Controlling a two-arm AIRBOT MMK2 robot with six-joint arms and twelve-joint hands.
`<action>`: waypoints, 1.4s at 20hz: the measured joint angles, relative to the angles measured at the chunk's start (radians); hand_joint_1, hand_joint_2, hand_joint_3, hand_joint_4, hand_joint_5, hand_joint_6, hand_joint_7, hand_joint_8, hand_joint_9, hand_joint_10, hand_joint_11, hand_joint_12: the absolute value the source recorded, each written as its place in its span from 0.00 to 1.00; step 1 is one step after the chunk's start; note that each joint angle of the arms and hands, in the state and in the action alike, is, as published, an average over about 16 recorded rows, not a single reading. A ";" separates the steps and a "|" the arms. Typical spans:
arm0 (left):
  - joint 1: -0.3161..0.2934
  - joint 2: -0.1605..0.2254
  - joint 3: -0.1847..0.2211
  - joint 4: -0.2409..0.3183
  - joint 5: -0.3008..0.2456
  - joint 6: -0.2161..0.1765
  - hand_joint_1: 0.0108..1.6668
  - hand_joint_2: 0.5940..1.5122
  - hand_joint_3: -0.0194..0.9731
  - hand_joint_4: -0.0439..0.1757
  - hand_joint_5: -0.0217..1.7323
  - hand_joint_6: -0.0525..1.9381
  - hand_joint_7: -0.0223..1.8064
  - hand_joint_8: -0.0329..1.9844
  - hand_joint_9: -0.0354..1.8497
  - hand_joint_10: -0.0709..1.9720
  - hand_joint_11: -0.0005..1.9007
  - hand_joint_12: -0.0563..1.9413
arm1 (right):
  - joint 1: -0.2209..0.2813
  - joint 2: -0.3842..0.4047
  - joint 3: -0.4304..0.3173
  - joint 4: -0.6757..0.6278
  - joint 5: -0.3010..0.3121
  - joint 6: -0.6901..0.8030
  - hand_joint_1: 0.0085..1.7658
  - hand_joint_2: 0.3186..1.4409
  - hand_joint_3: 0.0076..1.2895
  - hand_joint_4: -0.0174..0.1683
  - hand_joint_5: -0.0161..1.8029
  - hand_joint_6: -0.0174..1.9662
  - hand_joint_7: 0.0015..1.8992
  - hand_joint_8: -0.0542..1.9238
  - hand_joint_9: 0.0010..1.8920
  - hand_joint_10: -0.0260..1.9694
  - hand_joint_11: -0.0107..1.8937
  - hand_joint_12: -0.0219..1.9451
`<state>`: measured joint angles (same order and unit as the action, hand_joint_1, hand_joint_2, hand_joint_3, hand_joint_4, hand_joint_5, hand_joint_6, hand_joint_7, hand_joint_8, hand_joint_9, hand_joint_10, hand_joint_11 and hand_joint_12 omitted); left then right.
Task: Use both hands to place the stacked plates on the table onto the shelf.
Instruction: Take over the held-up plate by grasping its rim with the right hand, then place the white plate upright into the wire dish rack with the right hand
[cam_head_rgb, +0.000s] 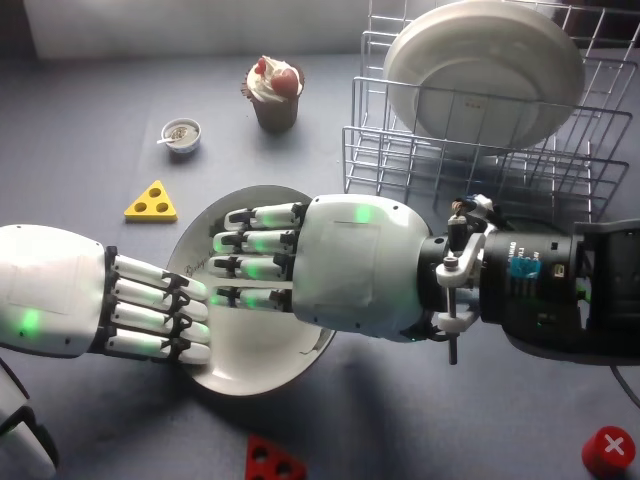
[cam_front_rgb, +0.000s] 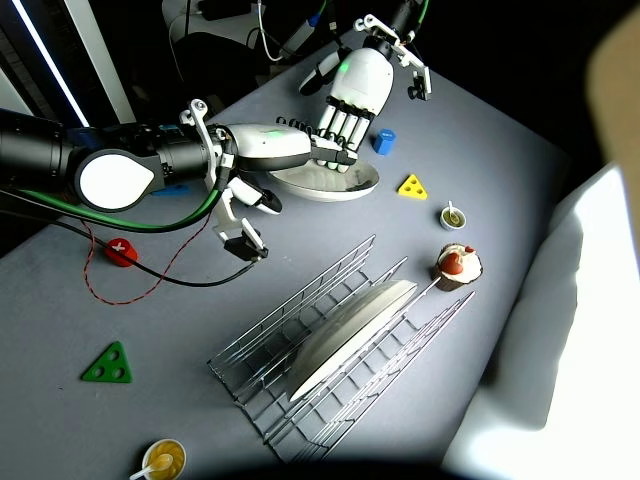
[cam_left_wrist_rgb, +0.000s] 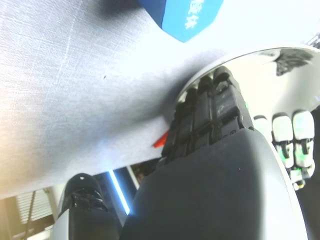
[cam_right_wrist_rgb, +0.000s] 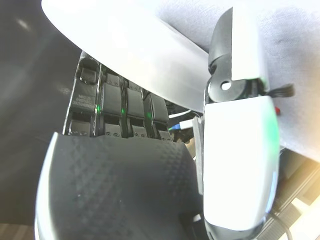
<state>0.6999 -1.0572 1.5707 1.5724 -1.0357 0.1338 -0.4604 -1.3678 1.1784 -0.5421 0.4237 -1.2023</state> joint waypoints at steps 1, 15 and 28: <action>0.000 0.000 0.001 -0.001 0.000 0.000 0.02 0.37 0.04 0.15 0.02 0.01 0.04 0.01 0.06 0.03 0.04 0.02 | 0.001 -0.005 0.004 0.002 0.000 -0.002 0.72 0.55 0.00 0.12 0.25 0.02 0.20 0.04 0.22 0.02 0.23 0.08; -0.003 0.018 0.006 -0.085 -0.018 -0.003 0.04 0.37 0.04 0.17 0.02 0.02 0.05 0.01 0.07 0.04 0.05 0.03 | 0.010 0.009 -0.025 0.094 0.025 -0.025 0.80 0.56 0.00 0.05 0.47 0.28 0.51 0.20 0.53 0.26 0.49 0.51; -0.065 0.141 0.005 -0.298 -0.099 -0.013 0.04 0.37 0.04 0.20 0.05 0.03 0.07 0.02 0.08 0.04 0.06 0.03 | 0.006 0.228 -0.261 0.282 -0.029 -0.096 0.80 0.55 0.00 0.05 0.50 0.35 0.58 0.21 0.63 0.25 0.57 0.51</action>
<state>0.6354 -0.9161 1.5754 1.2746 -1.1351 0.1207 -0.4546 -1.1401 0.9171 -0.2597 0.3942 -1.2985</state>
